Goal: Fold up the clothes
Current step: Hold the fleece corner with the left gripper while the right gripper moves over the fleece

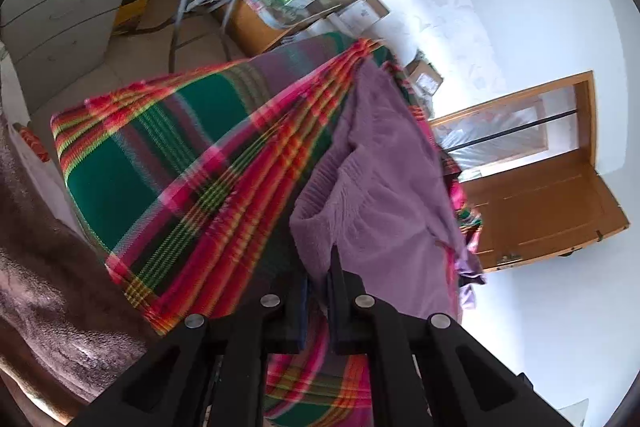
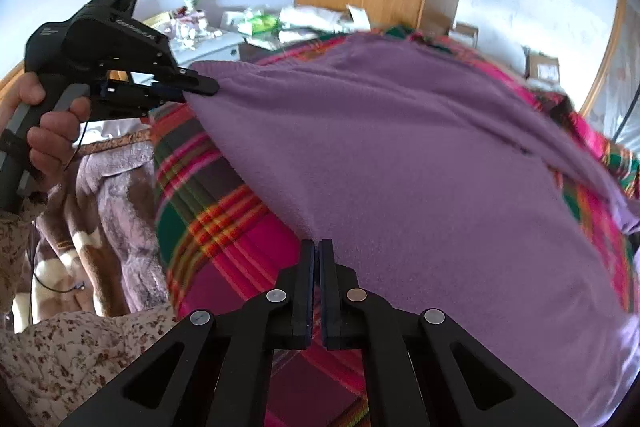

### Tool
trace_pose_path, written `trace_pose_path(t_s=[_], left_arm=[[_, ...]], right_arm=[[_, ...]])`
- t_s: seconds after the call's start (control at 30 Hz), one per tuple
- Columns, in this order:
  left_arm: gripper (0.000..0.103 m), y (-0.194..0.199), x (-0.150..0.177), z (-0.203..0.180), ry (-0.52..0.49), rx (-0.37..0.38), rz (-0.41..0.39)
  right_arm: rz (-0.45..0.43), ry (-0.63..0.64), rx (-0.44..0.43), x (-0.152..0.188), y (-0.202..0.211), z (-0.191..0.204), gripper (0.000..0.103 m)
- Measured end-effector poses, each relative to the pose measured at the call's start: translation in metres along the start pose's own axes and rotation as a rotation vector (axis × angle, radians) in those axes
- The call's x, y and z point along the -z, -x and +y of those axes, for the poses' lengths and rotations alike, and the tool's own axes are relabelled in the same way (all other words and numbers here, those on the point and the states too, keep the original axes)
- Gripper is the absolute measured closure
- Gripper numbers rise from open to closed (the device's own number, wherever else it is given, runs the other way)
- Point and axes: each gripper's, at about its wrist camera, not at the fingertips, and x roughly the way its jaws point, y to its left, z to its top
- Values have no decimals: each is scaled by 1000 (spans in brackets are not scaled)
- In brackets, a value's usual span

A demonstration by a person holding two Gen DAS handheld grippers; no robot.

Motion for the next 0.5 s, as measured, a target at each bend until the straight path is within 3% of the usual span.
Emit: trace_pose_path(t_s=[0.13, 0.37, 0.5], left_arm=[[95, -4, -1, 6, 17, -14, 11], [91, 3, -5, -15, -64, -54, 23], [80, 12, -11, -33, -113, -96, 21]], right_arm=[[11, -16, -26, -1, 1, -3, 97], [-14, -93, -132, -11, 26, -32, 94], [-17, -100, -152, -18, 45, -52, 83]])
